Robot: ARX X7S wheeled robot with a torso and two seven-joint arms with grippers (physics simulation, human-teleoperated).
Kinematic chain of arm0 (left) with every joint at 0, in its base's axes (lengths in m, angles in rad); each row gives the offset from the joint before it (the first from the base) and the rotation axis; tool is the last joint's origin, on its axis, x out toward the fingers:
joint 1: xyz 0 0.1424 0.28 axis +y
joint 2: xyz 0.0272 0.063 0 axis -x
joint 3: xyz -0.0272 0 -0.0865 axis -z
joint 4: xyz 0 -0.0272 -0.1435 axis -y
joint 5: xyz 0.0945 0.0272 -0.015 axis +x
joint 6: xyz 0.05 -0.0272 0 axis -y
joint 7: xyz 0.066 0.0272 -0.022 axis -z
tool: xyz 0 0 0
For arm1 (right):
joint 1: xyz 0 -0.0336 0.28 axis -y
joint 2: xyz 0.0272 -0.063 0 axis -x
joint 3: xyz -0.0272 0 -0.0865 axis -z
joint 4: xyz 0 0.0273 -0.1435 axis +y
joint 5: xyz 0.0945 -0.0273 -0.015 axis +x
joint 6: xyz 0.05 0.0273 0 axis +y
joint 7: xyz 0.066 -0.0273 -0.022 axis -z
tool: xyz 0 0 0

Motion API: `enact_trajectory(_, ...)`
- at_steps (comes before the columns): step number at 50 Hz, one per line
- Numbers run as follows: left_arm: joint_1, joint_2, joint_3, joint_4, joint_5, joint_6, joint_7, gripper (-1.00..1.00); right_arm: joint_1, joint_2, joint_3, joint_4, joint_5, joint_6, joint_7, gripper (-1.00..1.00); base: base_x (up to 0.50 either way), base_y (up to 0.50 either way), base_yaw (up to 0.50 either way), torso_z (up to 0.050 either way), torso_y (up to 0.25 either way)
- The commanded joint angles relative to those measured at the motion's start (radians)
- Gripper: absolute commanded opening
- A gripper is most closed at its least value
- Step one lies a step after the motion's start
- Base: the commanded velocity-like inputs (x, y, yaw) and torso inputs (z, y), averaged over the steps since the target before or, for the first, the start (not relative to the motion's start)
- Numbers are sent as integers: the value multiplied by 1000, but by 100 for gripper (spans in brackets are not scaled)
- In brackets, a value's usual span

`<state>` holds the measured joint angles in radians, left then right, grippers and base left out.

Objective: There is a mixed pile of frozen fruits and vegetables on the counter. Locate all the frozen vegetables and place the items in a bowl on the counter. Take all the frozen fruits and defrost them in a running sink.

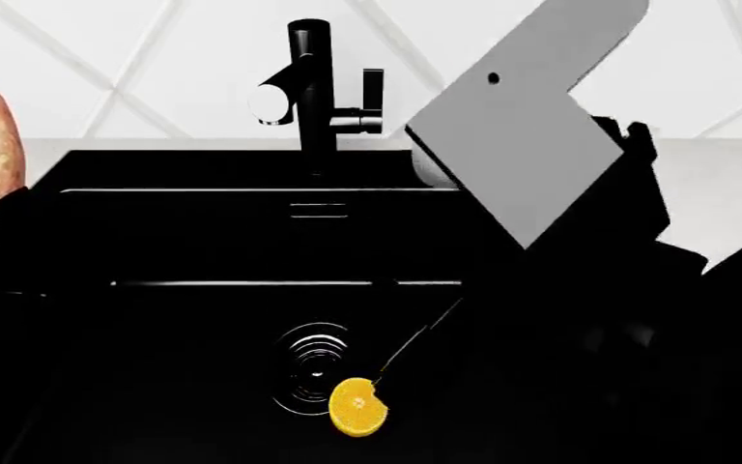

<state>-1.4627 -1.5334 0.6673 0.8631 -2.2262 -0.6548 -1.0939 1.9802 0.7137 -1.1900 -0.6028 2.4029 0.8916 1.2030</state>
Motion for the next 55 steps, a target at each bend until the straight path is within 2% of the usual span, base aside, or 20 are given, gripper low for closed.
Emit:
enact_trajectory(1,-36,-3,-13,-4,-8,6,-6,-100,32,129,103,-71,-5,-54,5,100,0,0,0,0,0)
enact_trajectory(14,-41,-9,-32,0,-25,2,-6,-100,-28,277,187,-168,-137,-149,51,100,0,0,0,0,0)
enact_trajectory(22,-49,15,-44,-4,-33,-11,-19,-100,-3,338,216,-185,-167,-153,99,100,0,0,0,0,0)
enact_trajectory(34,-31,-2,-43,5,-14,9,4,-100,6,399,254,-236,-182,-189,151,100,0,16,0,0,0)
enact_trajectory(55,-21,-3,-56,4,-17,10,4,-100,45,378,272,-244,-182,-167,165,100,0,488,0,0,0)
